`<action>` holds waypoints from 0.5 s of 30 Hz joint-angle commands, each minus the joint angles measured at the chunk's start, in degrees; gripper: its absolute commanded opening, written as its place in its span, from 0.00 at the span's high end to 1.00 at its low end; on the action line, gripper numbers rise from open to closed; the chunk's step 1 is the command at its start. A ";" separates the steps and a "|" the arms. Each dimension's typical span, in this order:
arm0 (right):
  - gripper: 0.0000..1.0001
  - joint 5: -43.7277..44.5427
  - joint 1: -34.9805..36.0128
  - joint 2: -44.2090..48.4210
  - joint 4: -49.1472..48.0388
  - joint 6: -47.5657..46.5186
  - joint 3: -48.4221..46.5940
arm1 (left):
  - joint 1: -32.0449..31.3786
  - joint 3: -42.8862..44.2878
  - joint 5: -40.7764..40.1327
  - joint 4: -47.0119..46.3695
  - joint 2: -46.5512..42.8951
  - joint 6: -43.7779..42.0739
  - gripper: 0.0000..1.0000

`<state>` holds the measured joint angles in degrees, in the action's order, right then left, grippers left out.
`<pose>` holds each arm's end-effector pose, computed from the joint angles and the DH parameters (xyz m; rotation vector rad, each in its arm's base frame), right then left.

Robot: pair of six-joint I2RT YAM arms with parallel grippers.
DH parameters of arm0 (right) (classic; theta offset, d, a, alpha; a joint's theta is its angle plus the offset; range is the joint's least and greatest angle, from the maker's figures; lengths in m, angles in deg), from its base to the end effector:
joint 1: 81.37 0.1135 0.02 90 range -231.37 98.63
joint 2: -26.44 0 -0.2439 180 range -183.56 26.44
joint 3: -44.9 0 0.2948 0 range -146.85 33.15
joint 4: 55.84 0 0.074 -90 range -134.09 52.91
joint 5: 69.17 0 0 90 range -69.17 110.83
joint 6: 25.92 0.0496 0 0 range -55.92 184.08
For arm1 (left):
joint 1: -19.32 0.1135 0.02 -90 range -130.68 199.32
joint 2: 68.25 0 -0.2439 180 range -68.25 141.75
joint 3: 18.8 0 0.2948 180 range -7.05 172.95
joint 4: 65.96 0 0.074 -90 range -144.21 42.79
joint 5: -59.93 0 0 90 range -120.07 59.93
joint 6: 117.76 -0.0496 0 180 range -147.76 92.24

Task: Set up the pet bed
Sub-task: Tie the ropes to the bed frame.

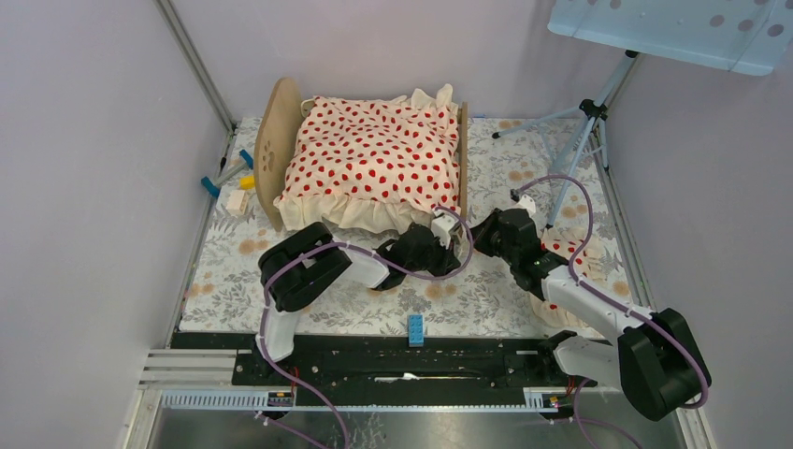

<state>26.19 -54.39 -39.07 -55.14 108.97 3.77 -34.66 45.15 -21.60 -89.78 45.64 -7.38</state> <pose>0.2687 0.1316 0.1615 0.3844 2.0423 0.6967 0.2405 -0.3432 0.0567 0.7193 2.0376 -0.9406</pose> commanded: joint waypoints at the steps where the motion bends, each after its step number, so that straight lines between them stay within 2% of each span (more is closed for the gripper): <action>1: 1.00 1.95 -0.44 2.34 -0.42 -0.05 -1.55 | -0.37 -2.06 1.81 -0.86 -2.67 0.77 1.00; 8: 1.00 6.21 -0.44 3.95 1.56 -2.87 -1.74 | -0.31 -13.03 -7.96 1.88 -14.72 1.87 1.00; 11: 1.00 7.76 -0.44 4.25 2.13 -3.90 -1.70 | -0.07 -14.37 -12.76 5.19 -17.02 2.23 1.00; 15: 1.00 9.23 -0.44 4.96 2.96 -4.98 -2.43 | 1.30 -14.76 -14.55 7.69 -17.76 4.47 0.97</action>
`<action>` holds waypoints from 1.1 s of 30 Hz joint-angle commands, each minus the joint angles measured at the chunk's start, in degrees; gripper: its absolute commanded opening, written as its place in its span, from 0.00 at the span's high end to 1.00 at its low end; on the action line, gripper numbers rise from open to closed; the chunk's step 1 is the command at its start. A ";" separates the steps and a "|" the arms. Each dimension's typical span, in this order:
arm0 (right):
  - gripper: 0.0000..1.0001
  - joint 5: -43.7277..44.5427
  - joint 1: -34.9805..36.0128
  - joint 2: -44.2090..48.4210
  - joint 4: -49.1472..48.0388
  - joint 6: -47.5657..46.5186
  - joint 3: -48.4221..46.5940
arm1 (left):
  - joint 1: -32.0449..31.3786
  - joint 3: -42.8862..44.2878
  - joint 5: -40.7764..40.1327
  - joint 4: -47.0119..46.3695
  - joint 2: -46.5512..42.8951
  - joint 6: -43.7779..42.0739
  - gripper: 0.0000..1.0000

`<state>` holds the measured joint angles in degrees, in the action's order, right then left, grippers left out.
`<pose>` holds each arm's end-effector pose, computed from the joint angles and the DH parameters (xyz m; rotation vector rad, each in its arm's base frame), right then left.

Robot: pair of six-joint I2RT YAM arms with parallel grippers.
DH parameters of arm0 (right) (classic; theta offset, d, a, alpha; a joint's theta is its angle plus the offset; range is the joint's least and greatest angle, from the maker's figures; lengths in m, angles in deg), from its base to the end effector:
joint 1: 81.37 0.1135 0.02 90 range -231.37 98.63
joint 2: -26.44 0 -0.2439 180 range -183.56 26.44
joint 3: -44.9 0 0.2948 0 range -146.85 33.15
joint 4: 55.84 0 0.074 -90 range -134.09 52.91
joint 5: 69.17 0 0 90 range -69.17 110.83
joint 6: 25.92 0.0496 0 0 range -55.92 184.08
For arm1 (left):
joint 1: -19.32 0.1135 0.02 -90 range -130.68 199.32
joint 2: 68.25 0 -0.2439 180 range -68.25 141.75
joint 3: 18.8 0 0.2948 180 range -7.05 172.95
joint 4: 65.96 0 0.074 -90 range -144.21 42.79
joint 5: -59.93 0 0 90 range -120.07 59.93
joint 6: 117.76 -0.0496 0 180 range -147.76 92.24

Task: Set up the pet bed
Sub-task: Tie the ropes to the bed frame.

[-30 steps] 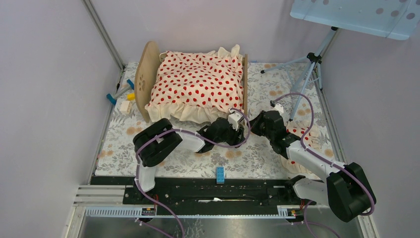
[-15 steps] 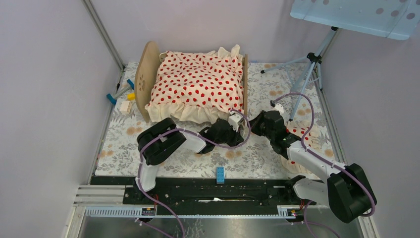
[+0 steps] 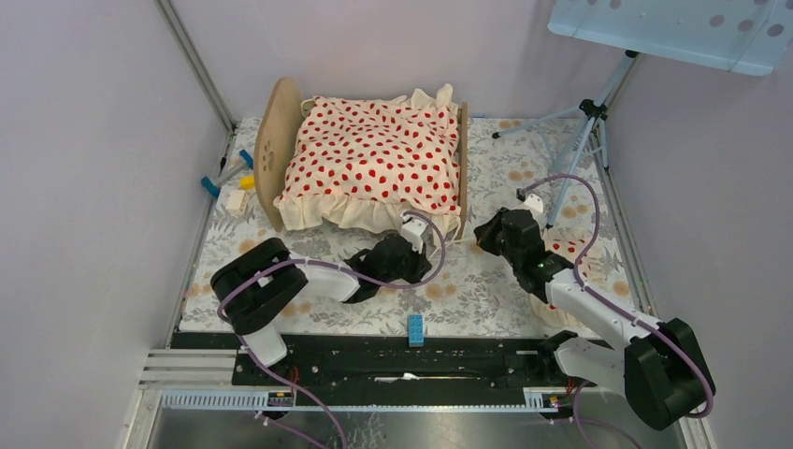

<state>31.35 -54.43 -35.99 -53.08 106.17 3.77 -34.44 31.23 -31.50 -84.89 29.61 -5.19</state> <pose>0.2661 0.1251 0.1726 0.3876 1.9955 0.5919 0.2135 -0.2892 0.0769 0.5685 2.0965 -0.7709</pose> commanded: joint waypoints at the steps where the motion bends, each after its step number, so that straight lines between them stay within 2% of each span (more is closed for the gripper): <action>1: 1.00 4.45 -0.42 2.09 1.17 -2.53 -2.76 | 1.52 -0.87 -4.49 3.12 -1.61 2.71 0.96; 7: 1.00 7.81 -0.48 4.46 3.78 -5.82 -5.28 | 4.95 0.86 -0.49 5.06 1.68 3.90 1.00; 15: 1.00 13.05 -0.70 7.41 6.98 -12.18 -10.41 | 7.22 6.29 4.82 8.97 7.62 2.37 1.00; 26: 1.00 16.19 -1.25 7.30 8.24 -18.41 -15.74 | 12.65 4.19 2.37 10.12 6.42 6.06 1.00; 33: 1.00 17.19 -2.70 6.71 8.07 -20.04 -18.01 | 15.88 5.38 3.33 13.05 6.75 4.61 1.00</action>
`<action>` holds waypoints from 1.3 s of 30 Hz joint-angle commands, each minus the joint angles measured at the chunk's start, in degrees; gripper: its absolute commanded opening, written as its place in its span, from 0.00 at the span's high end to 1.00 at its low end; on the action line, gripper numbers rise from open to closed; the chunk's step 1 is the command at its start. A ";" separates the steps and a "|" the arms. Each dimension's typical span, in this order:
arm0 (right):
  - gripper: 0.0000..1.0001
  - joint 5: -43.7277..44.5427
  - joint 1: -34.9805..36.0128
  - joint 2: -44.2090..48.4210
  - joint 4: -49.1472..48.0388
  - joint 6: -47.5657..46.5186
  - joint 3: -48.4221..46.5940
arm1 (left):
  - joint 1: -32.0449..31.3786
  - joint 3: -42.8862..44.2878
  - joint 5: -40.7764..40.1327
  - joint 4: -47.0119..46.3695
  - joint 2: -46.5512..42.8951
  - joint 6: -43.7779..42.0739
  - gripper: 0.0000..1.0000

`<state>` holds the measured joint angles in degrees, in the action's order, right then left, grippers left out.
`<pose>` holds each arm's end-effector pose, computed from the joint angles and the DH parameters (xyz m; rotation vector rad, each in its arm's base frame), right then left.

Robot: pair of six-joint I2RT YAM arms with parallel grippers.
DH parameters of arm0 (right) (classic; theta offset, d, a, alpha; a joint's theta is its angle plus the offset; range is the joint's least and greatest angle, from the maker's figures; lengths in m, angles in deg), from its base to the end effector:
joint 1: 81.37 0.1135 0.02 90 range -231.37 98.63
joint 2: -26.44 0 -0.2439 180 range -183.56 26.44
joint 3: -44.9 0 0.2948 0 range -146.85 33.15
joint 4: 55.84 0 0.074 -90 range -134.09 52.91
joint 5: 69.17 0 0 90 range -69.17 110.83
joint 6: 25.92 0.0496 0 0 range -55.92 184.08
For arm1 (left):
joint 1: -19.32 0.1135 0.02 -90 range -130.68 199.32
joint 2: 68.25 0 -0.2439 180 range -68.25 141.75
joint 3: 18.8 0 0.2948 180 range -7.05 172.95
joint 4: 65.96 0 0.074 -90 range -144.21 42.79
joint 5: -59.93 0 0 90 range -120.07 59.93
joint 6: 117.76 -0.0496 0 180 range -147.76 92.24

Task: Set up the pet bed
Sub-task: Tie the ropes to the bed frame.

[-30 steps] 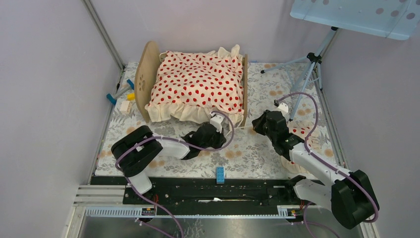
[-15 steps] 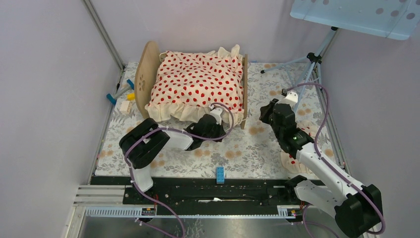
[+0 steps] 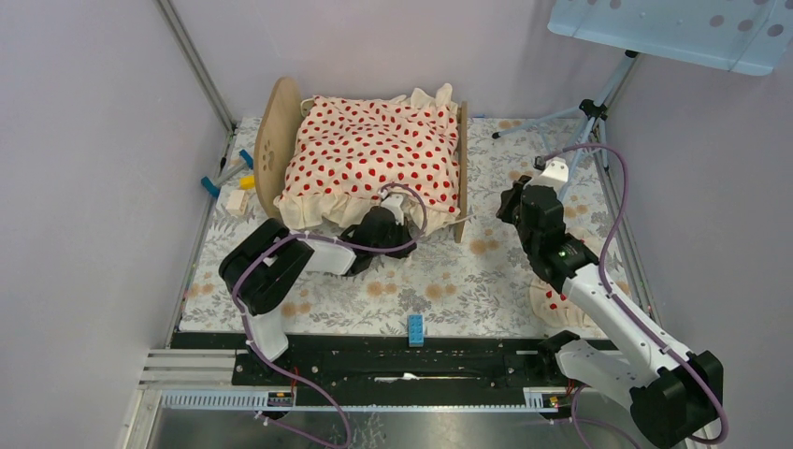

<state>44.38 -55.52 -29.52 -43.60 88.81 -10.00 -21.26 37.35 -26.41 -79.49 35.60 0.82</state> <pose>0.2737 0.1106 0.2827 0.2741 1.7698 0.2642 0.2858 -0.2489 0.0629 0.2751 2.2504 -0.7412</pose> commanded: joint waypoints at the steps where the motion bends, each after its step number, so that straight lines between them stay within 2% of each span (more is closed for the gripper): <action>1: 1.00 4.26 -1.98 0.20 -1.23 -3.18 -4.90 | 2.86 -0.27 -1.34 7.97 1.20 -1.72 1.00; 10: 1.00 4.21 -4.43 0.04 -0.01 -6.35 -10.08 | 3.33 0.56 -0.71 8.80 3.49 -2.21 1.00; 17: 1.00 4.28 -5.23 1.24 1.71 -7.50 -10.82 | 4.44 -0.45 -0.56 8.24 3.54 -2.30 1.00; 21: 1.00 2.11 -5.29 2.19 3.48 -5.14 -9.26 | 4.45 0.96 2.75 8.42 4.34 -4.34 1.00; 25: 0.99 -2.70 -5.28 4.87 4.84 1.04 -3.19 | 3.71 2.47 5.70 9.62 3.66 -5.69 0.81; 27: 0.92 -5.30 -5.30 6.19 5.46 4.83 0.71 | 3.34 2.37 6.59 10.15 2.03 -5.77 0.72; 29: 0.71 -7.79 -5.28 7.02 5.64 7.79 5.34 | 2.92 1.66 7.95 10.42 -0.38 -5.81 0.64; 31: 0.57 -8.19 -5.28 7.21 6.22 9.86 8.24 | 2.30 1.06 8.75 11.30 -3.08 -5.88 0.60; 33: 0.52 -7.21 -5.28 7.62 7.08 10.75 9.54 | 1.48 0.24 9.04 12.52 -6.13 -5.99 0.52; 37: 0.44 -5.34 -5.28 8.31 7.57 9.03 9.32 | 0.07 -2.86 10.47 13.94 -12.69 -4.95 0.49; 39: 0.43 -7.28 -5.33 8.05 6.36 7.40 8.88 | -0.37 -5.24 10.85 14.07 -16.56 -3.41 0.47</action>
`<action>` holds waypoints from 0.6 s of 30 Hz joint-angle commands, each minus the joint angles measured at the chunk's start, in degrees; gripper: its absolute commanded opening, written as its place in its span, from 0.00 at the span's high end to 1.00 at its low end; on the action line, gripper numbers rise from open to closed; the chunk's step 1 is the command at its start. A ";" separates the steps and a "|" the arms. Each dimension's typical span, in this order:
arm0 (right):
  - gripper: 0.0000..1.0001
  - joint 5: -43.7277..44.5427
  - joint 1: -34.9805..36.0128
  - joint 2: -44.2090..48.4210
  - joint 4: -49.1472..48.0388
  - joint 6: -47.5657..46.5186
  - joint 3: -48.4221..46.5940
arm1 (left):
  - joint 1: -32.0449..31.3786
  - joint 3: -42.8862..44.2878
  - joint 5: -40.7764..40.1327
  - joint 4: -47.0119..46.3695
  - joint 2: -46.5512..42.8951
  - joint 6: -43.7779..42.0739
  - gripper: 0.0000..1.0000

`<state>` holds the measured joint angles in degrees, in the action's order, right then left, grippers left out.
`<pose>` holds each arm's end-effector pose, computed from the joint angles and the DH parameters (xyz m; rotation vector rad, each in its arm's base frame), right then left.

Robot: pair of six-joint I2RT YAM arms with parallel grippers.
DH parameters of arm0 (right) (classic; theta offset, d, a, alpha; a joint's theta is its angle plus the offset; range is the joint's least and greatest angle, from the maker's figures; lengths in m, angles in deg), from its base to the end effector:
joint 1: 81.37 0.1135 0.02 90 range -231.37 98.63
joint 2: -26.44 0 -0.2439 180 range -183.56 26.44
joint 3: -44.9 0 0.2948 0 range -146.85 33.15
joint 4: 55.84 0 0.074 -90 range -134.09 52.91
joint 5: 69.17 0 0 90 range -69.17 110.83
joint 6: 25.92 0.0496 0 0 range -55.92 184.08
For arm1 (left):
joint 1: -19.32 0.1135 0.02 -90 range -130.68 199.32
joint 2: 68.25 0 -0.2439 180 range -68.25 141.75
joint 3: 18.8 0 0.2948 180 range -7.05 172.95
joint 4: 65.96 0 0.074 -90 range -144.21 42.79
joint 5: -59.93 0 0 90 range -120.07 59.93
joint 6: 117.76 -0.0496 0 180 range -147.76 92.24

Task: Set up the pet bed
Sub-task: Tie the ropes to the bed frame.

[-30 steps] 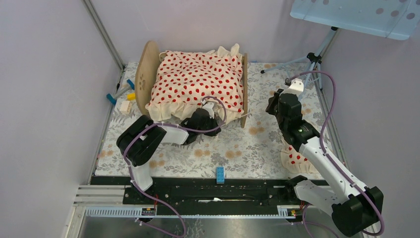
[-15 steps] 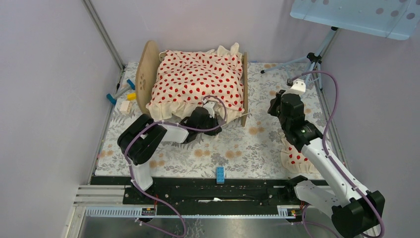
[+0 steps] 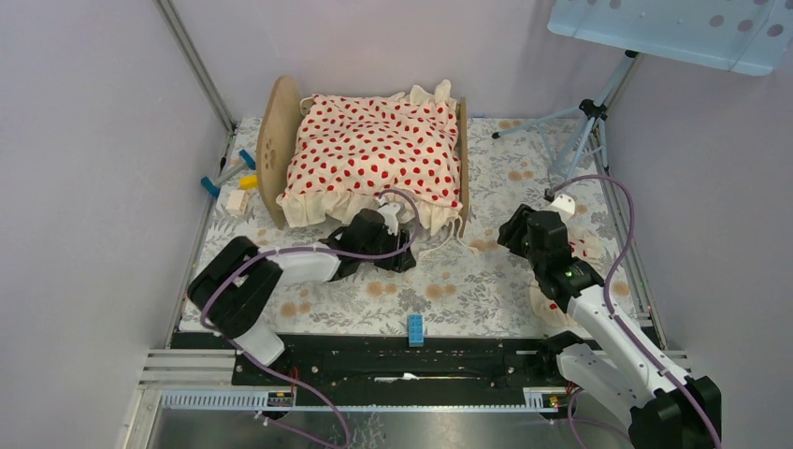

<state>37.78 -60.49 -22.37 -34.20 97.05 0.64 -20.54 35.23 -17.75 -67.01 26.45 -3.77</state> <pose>0.2502 0.0799 0.2201 0.3972 1.9799 0.2997 0.2680 -0.2375 0.0864 0.4480 2.3395 -0.8096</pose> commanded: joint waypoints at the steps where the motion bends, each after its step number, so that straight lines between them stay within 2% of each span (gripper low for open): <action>1: 0.43 -3.69 -0.34 0.45 -4.24 -1.80 -1.81 | -1.10 -4.50 2.20 1.99 -10.59 2.09 0.46; 4: 0.43 -12.05 -0.13 -0.55 -8.91 -2.42 -1.31 | -1.01 -7.93 -0.12 5.49 -19.09 4.56 0.41; 6: 0.42 -13.98 1.70 -1.59 -13.82 -1.35 -0.82 | -0.82 -9.23 -3.14 10.08 -25.29 5.75 0.38; 9: 0.40 -8.57 9.39 -5.25 -17.53 -1.88 -1.85 | -0.05 -9.22 -7.56 18.45 -33.97 6.33 0.33; 11: 0.39 -6.13 14.24 -8.77 -20.24 0.13 -2.69 | 0.70 -9.20 -11.02 23.02 -39.40 6.66 0.27; 12: 0.38 -5.73 14.79 -10.77 -21.39 2.60 -2.94 | 1.07 -9.04 -13.22 25.19 -41.74 7.30 0.19; 14: 0.38 -5.29 15.24 -14.37 -25.28 6.32 -2.73 | 1.71 -8.76 -18.03 29.27 -46.78 8.40 0.10; 18: 0.37 -3.49 15.66 -21.03 -30.37 10.16 -3.68 | 2.19 -8.10 -21.52 35.37 -53.76 9.70 0.06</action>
<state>30.81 -45.34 -38.77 -55.64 101.40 -0.12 -18.83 26.00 -32.09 -39.95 -22.12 3.83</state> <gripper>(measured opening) 0.624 0.925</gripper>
